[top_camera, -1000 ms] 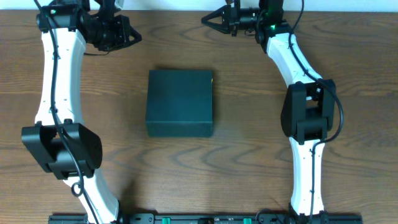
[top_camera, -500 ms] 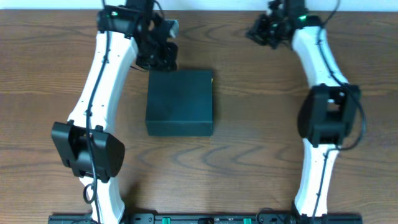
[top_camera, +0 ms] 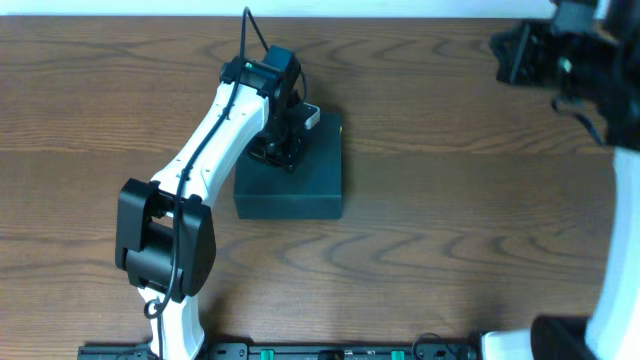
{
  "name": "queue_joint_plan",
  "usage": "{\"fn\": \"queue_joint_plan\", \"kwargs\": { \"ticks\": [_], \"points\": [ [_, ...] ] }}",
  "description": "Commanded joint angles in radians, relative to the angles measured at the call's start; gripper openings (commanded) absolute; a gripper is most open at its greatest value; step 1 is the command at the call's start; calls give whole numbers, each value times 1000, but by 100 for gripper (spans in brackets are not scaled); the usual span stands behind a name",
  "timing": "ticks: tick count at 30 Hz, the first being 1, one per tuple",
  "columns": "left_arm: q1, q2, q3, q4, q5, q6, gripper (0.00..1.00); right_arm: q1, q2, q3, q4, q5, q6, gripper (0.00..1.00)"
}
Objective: Pack container
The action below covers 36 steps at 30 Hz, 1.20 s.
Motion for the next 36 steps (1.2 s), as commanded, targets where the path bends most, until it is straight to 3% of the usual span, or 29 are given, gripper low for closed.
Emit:
{"fn": "queue_joint_plan", "kwargs": {
  "ticks": [1, 5, 9, 16, 22, 27, 36],
  "points": [
    [3, -23, -27, 23, 4, 25, 6, 34, -78, -24, -65, 28, -77, 2],
    [3, -23, -59, 50, 4, 25, 6, 101, -169, -129, -166, 44, -97, 1],
    [3, -23, -89, 77, 4, 25, 6, 195, -261, -385, -139, 47, -34, 2],
    [3, -23, -128, 106, 20, 25, 6, 359, -414, -993, 279, 26, 128, 2],
    [3, -23, -128, 105, 20, 25, 6, 546, -394, -1447, 857, -2, 322, 2],
    [3, -23, -128, 105, 20, 25, 6, 620, -315, -1621, 1196, 61, 441, 2],
    [3, -23, -128, 104, 21, 25, 6, 668, -101, -1643, 1410, 111, 452, 1]
  ]
}}
